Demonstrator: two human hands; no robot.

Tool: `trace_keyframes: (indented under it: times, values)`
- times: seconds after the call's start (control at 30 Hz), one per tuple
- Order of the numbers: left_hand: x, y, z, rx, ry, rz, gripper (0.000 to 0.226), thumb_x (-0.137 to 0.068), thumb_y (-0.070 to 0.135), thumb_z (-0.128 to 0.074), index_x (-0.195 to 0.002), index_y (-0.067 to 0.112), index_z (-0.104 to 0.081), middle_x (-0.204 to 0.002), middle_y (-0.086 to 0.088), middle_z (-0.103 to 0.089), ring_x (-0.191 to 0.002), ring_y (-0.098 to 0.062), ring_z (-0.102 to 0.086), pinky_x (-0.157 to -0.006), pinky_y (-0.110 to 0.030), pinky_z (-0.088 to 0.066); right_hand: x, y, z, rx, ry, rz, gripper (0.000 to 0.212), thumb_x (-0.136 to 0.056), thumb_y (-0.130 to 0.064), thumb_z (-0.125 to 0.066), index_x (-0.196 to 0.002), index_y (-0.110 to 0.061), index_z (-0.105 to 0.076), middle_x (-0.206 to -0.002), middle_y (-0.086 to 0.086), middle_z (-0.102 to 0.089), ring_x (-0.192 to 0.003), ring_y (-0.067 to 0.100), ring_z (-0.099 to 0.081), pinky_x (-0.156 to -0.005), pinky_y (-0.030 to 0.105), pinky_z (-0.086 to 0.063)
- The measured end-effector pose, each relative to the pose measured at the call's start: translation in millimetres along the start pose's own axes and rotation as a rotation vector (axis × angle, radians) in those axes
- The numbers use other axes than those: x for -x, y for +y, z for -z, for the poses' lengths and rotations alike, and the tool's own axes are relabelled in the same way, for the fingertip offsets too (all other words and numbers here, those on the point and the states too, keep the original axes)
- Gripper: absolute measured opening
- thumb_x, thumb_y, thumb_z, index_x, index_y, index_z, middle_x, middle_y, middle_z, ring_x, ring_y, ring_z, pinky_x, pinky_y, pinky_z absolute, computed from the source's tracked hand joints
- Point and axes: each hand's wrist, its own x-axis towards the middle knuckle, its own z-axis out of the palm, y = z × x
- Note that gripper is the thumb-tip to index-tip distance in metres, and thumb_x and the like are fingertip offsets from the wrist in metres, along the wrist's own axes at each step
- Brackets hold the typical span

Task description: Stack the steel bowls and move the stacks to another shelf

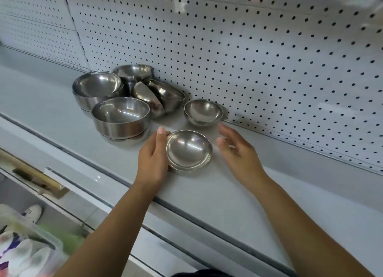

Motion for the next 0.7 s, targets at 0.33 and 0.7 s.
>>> trace_keyframes:
  times: [0.33,0.7]
  values:
    - [-3.7,-1.5,-0.5,-0.019,0.037,0.013,0.051,-0.108,0.047,-0.037,-0.091,0.016,-0.074,-0.086,-0.003,-0.075,-0.081,-0.013,-0.071,-0.071,-0.026,-0.054,-70.1,19.8,-18.8,0.119,0.14,-0.064,0.042,-0.091,-0.038,-0.077,-0.129,-0.025,-0.067,-0.118,-0.017,-0.059,-0.114,0.011,-0.061,-0.095,0.026,-0.046]
    - [-0.9,3.5,1.5,0.046,0.016,-0.002,0.049,-0.109,0.042,-0.037,-0.089,0.016,-0.074,-0.083,-0.005,-0.075,-0.073,-0.002,-0.068,-0.064,-0.013,-0.052,-41.9,-7.1,-8.0,-0.306,0.184,-0.033,0.018,-0.086,-0.014,-0.084,-0.095,-0.027,-0.074,-0.107,-0.005,-0.078,-0.107,0.006,-0.072,-0.09,0.02,-0.055]
